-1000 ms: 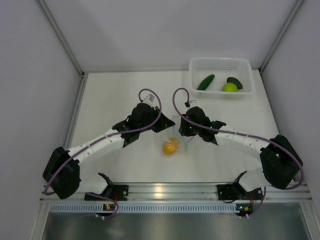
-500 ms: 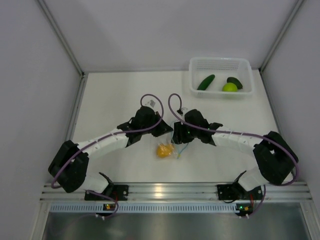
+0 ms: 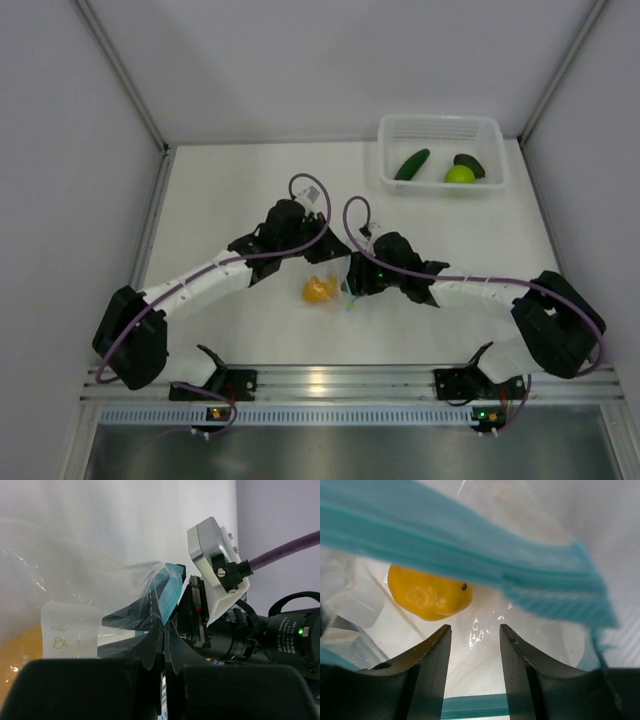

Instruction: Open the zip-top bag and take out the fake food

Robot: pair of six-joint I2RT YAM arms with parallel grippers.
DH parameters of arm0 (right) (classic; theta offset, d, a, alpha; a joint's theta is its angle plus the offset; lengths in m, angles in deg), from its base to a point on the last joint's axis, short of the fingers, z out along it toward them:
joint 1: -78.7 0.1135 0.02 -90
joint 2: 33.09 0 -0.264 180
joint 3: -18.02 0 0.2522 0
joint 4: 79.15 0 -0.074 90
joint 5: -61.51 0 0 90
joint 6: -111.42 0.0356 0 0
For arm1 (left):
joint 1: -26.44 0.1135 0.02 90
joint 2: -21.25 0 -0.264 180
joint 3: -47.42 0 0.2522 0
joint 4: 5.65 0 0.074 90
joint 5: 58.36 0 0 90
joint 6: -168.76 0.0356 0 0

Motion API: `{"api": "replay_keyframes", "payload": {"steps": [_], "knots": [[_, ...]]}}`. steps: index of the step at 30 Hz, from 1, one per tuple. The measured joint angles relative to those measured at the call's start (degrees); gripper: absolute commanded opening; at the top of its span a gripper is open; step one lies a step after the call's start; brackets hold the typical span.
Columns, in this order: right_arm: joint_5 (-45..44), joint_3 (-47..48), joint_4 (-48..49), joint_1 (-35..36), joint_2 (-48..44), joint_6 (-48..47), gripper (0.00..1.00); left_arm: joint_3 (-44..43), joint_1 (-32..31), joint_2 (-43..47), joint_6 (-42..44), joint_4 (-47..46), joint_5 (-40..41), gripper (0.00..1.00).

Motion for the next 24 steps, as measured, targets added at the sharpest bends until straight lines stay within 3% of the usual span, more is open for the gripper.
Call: {"api": "replay_keyframes", "payload": {"steps": [4,10,16,19,24], "knots": [[-8.4,1.0,-4.3,0.1,-5.6,-0.1,0.45,-6.5,0.8,-0.4,2.2,3.0,-3.7,0.00],[-20.9,7.4,-19.1,0.1,-8.1,-4.9,0.46,-13.3,4.9,-8.7,2.3,0.0,-18.2,0.00],[-34.3,7.4,-29.7,0.1,-13.5,-6.6,0.45,-13.3,5.1,-14.2,8.2,3.8,-16.6,0.00],[-35.0,7.2,-29.7,0.1,-14.8,-7.7,0.44,-13.0,2.9,-14.1,9.7,3.8,-14.8,0.00],[-27.4,2.8,-23.7,0.1,-14.8,-8.0,0.36,-10.8,-1.2,-11.8,9.4,3.4,-10.1,0.00]]}}
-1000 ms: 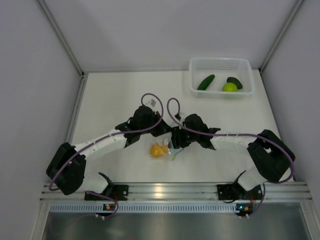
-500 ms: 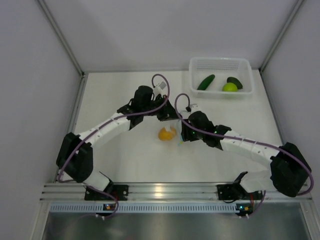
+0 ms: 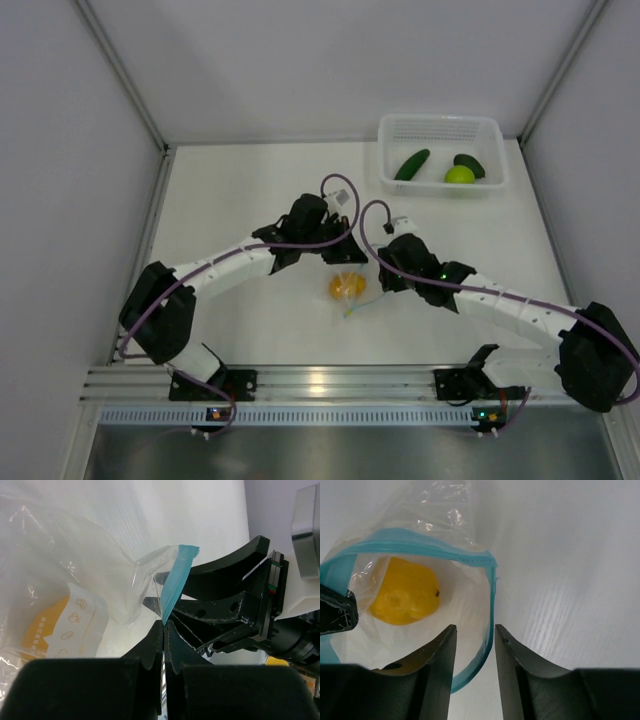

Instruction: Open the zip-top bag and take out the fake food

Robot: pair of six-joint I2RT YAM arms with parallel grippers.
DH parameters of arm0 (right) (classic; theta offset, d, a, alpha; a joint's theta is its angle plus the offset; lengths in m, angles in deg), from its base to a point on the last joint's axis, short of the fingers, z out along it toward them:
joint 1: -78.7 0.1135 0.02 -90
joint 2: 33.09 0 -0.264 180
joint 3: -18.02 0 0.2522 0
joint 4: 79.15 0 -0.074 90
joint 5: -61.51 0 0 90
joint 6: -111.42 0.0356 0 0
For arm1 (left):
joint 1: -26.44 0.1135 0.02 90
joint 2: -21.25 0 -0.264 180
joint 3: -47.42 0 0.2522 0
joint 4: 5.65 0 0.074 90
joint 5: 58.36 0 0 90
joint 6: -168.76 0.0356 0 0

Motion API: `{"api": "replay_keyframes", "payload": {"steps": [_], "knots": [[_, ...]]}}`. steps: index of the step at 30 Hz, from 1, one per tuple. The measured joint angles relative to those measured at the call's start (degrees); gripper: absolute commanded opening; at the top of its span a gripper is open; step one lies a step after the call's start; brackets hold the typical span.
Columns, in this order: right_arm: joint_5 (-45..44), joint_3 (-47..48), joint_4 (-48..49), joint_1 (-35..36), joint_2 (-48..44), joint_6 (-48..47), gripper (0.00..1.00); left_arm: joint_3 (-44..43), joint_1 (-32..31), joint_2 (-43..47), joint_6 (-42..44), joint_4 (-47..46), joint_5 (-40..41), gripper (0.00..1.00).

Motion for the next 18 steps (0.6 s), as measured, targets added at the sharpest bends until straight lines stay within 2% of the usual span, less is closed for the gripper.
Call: {"api": "replay_keyframes", "payload": {"steps": [3,8,13,18], "knots": [[2.8,-3.7,4.8,0.2,-1.4,1.3,0.34,3.2,-1.1,3.0,-1.0,-0.1,3.7,0.00],[1.9,-5.5,9.8,1.7,-7.0,2.8,0.34,6.0,-1.0,5.7,-1.8,-0.1,7.3,0.00],[2.2,-5.5,14.7,2.5,-12.1,1.6,0.32,6.7,-1.0,5.8,-2.1,-0.1,7.9,0.00],[9.4,-5.5,18.3,3.1,-11.1,-3.2,0.33,6.6,-1.0,5.1,-2.1,-0.1,6.1,0.00]]}}
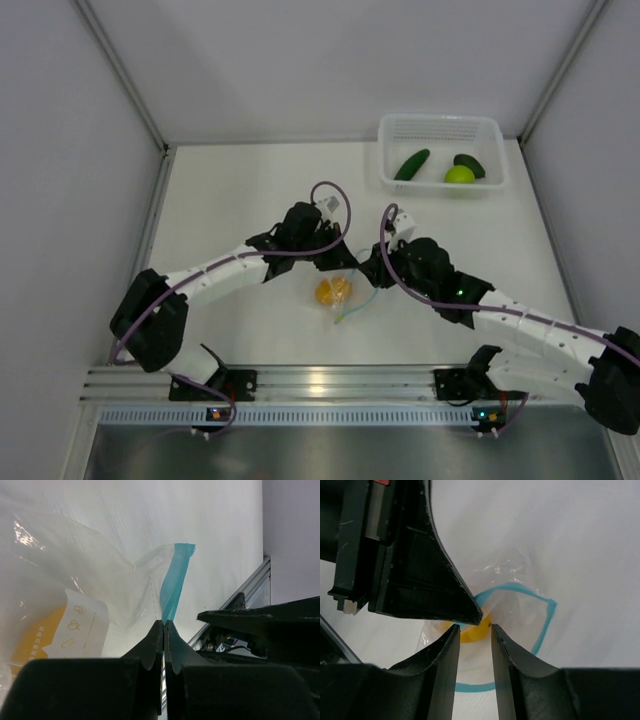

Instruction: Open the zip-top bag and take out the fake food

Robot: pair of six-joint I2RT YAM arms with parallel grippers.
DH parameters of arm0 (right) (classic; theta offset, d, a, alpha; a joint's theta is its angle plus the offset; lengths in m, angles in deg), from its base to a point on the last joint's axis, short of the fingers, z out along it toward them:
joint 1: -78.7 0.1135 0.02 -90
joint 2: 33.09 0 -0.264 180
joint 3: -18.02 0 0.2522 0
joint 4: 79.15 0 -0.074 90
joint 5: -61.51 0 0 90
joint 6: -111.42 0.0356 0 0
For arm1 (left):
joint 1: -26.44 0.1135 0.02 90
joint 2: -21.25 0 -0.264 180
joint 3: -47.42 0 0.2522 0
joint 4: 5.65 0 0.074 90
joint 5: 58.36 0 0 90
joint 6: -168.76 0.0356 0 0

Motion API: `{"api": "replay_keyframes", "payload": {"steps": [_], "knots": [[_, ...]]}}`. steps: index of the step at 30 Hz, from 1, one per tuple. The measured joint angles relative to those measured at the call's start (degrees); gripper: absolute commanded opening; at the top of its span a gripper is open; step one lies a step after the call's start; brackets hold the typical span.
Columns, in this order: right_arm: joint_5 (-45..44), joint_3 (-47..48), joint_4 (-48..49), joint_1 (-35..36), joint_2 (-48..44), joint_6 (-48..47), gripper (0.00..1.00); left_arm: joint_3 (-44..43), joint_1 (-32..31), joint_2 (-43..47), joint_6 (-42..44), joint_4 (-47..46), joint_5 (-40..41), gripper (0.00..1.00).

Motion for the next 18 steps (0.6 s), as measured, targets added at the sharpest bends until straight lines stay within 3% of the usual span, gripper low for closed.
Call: {"api": "replay_keyframes", "payload": {"steps": [13,18], "knots": [[11.5,-6.3,8.5,0.4,5.0,-5.6,0.31,-4.9,0.3,-2.5,6.0,2.4,-11.0,0.00],[10.4,-7.0,8.7,1.3,3.8,-5.5,0.29,-9.9,0.3,-2.5,8.3,4.5,-14.5,0.00]]}}
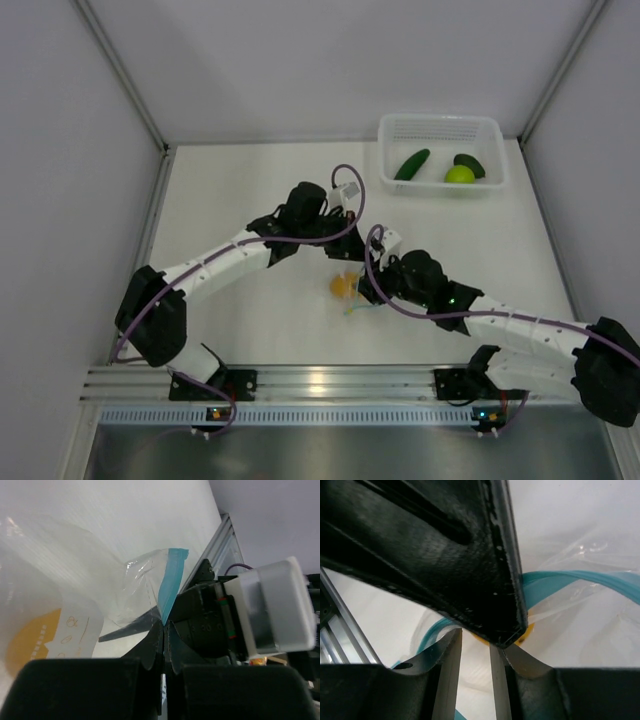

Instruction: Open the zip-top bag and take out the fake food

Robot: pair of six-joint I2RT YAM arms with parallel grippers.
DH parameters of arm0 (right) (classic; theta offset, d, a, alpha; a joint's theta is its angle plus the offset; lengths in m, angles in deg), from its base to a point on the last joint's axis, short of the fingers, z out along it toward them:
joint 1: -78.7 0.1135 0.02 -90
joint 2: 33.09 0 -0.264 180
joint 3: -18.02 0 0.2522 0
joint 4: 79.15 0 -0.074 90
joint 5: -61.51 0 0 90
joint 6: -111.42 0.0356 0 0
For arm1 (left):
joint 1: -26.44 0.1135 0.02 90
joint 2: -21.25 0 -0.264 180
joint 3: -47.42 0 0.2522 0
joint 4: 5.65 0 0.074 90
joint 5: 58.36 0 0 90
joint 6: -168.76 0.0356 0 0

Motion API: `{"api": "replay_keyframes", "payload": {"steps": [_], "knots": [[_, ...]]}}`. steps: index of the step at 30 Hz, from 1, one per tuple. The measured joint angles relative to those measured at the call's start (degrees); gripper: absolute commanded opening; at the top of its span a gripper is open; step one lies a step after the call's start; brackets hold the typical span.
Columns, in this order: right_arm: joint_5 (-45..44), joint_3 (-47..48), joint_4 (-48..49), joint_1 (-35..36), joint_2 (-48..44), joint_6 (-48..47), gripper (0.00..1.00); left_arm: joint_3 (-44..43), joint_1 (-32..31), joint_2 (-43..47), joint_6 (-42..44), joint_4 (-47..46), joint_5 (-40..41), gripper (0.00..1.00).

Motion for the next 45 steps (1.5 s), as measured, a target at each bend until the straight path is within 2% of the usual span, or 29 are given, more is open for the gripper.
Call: {"api": "replay_keyframes", "payload": {"steps": [3,6,9,13,17,21,25,33,37,45], "knots": [[-4.2,0.2,-1.0,0.9,-0.7,0.6,0.29,-2.8,0.0,-0.8,-1.5,0.6,-3.0,0.00],[-9.7,1.6,-4.5,1.8,-0.6,2.2,0.35,-4.9,-0.1,-2.5,-3.4,0.7,-5.2,0.00],[-14.8,4.1,-8.6,2.0,0.2,4.8,0.35,-5.0,-0.4,-2.8,-5.0,0.5,-4.0,0.00],[-18.3,4.4,-8.6,2.2,0.7,10.9,0.33,0.5,-0.2,-1.4,-11.1,-9.0,-2.2,0.00],[-20.5,2.7,-6.3,2.2,0.8,18.0,0.29,11.9,-0.3,2.1,-19.8,-23.5,1.4,0.00],[-22.7,1.9,-4.8,2.2,2.6,23.8,0.29,21.3,-0.6,5.0,-27.0,-35.4,6.8,0.00],[-25.4,2.8,-5.6,2.3,6.6,26.0,0.30,27.5,-1.7,10.3,-30.2,-40.5,13.1,0.00],[-27.2,5.0,-7.6,2.6,10.2,26.0,0.38,33.6,-3.4,18.0,-31.5,-44.8,21.8,0.00],[-24.2,5.0,-7.4,2.6,10.3,26.1,0.49,37.6,-4.8,19.2,-31.5,-45.8,26.2,0.00],[-20.3,9.2,-12.5,3.1,12.0,25.6,0.54,45.8,-12.9,25.5,-31.5,-45.9,44.5,0.00]]}}
